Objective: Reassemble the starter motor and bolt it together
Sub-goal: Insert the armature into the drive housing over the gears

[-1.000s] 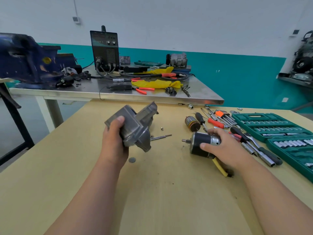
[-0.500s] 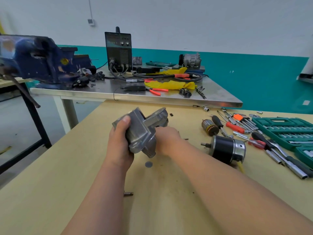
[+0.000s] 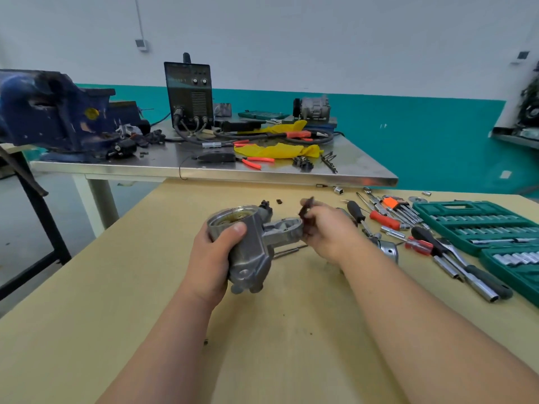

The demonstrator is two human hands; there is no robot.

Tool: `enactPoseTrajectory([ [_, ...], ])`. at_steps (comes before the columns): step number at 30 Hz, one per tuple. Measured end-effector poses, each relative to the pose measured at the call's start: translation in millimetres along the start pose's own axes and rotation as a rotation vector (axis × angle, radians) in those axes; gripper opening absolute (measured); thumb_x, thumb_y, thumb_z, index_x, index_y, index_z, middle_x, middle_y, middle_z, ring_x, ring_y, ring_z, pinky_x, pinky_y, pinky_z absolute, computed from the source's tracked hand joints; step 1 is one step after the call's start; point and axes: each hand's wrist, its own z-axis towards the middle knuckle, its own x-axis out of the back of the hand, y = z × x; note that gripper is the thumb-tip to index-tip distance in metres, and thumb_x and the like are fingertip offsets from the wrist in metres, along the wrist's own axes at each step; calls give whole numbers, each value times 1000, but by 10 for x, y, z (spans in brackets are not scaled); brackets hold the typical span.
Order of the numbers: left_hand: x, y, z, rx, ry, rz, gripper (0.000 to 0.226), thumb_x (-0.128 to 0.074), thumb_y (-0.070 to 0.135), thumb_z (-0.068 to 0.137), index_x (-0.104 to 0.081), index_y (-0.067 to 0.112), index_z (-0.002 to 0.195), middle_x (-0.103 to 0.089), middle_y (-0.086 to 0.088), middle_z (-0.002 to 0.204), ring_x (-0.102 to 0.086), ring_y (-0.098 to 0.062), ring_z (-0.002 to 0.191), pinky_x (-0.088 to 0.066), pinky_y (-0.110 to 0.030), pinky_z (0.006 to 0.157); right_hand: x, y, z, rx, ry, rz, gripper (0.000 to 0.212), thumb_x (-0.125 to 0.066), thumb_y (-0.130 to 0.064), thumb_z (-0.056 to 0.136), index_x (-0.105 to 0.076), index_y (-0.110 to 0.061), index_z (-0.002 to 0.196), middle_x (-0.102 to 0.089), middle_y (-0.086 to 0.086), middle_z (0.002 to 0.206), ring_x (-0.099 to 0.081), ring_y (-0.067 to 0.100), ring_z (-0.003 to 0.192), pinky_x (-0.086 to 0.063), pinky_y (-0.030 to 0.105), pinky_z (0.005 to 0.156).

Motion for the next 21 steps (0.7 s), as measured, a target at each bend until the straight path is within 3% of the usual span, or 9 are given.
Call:
enactPoseTrajectory([
  [2,-85,-60,-30,22,-35,62,77,-75,43,53,-59,8,119,-69,-16,106,-68,-28,89,-54,-37,70,135,-58,-117,-107,-44,180,32,-36,0,94,-64,-9,107,-53,7,71,-56,15,51,-48,24,44],
  [7,-269,-178,-140,56,-157,192,68,-75,45,50,-62,19,112,-73,0,96,-68,-17,86,-53,-26,66,326,-68,-391,-210,-159,165,22,-46,-13,93,-68,-11,94,-57,1,62,-52,9,45,-43,18,42],
  [10,-326,-174,-184,33,-189,242,75,-75,45,51,-59,16,118,-71,-4,104,-68,-18,91,-52,-27,71,435,-113,-477,-69,-163,10,22,-46,-16,94,-67,-14,89,-58,-1,63,-52,11,48,-38,23,46],
  [15,-331,-148,-198,25,-193,247,75,-74,44,51,-58,14,118,-71,-2,100,-68,-17,88,-53,-26,70,515,-119,-631,186,-207,-239,20,-54,-24,97,-68,-12,89,-65,-3,66,-54,13,58,-42,23,53],
  [19,-346,-149,-212,17,-207,253,74,-74,43,52,-58,14,118,-72,-3,101,-68,-18,89,-53,-26,70,524,-141,-744,447,-166,-620,19,-58,-32,94,-72,-32,81,-65,-12,67,-61,6,66,-48,22,58],
  [21,-340,-149,-213,14,-210,247,73,-75,42,53,-58,13,118,-72,-5,101,-68,-19,90,-53,-26,70,544,-171,-786,519,-232,-750,21,-58,-29,94,-72,-41,84,-69,-14,75,-65,5,71,-53,21,61],
])
